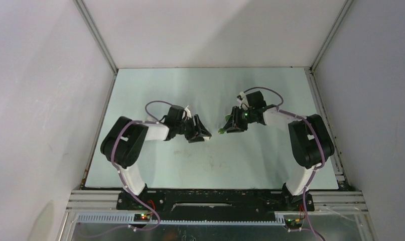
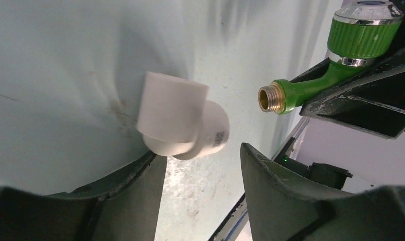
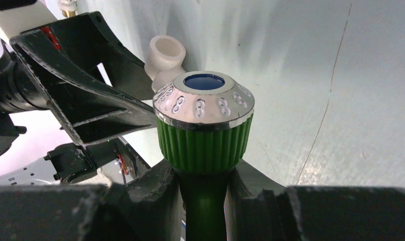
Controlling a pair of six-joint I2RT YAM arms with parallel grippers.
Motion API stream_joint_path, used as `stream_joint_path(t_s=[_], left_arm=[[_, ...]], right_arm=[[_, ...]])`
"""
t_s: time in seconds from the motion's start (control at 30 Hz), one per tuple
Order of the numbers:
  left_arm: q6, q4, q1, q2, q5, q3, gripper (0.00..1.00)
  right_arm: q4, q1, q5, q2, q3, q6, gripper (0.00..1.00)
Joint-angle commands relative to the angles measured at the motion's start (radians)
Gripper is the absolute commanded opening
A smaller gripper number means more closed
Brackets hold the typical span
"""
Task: Install the water faucets
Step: Adjust the adaptor at the center of the board.
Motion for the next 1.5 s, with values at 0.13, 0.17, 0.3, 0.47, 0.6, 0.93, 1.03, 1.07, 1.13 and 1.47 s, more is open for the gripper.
stream_joint_path(t_s=[0.13,0.17,0.3,0.47,0.6,0.93,1.03,1.07,1.13,1.47], left_arm=[[-0.123,0.045,-0.032,-0.109,-0.171,-0.037,0.86],[-0.105,0.006,-0.027,-0.121,-0.183,-0.033,0.88],[-0.036,-0.093,0.007,-0.151,-0.178,-0.041,0.91],[0.026,-0.061,0.102,-0.089,-0.055,-0.023,0.90],[0.115,-0.138,0.123,0.019,0.025,0.103,0.85],[0.150,-0.137,0.097,0.191,0.151,0.223,0.76],[0.138,-0.099,0.075,0.205,0.175,0.221,0.76],[0.129,-0.084,0.069,0.210,0.182,0.220,0.75],[0.102,-0.049,0.053,0.222,0.197,0.218,0.73],[0.056,0.022,0.038,0.174,0.212,0.154,0.65]], right_arm=[[-0.078,0.006,0.015,-0.098,-0.010,-0.074,0.00],[-0.079,0.009,0.013,-0.100,-0.009,-0.074,0.00],[-0.051,0.033,-0.010,-0.078,-0.009,-0.043,0.00],[0.047,0.062,-0.067,-0.001,-0.018,0.055,0.00],[0.100,0.086,-0.060,0.039,-0.029,0.111,0.00],[0.180,0.093,-0.025,0.110,-0.035,0.170,0.00],[0.200,0.083,-0.018,0.129,-0.033,0.179,0.00],[0.197,0.082,-0.015,0.134,-0.032,0.175,0.00],[0.194,0.077,-0.015,0.144,-0.031,0.170,0.00],[0.191,0.066,-0.012,0.145,-0.032,0.155,0.00]])
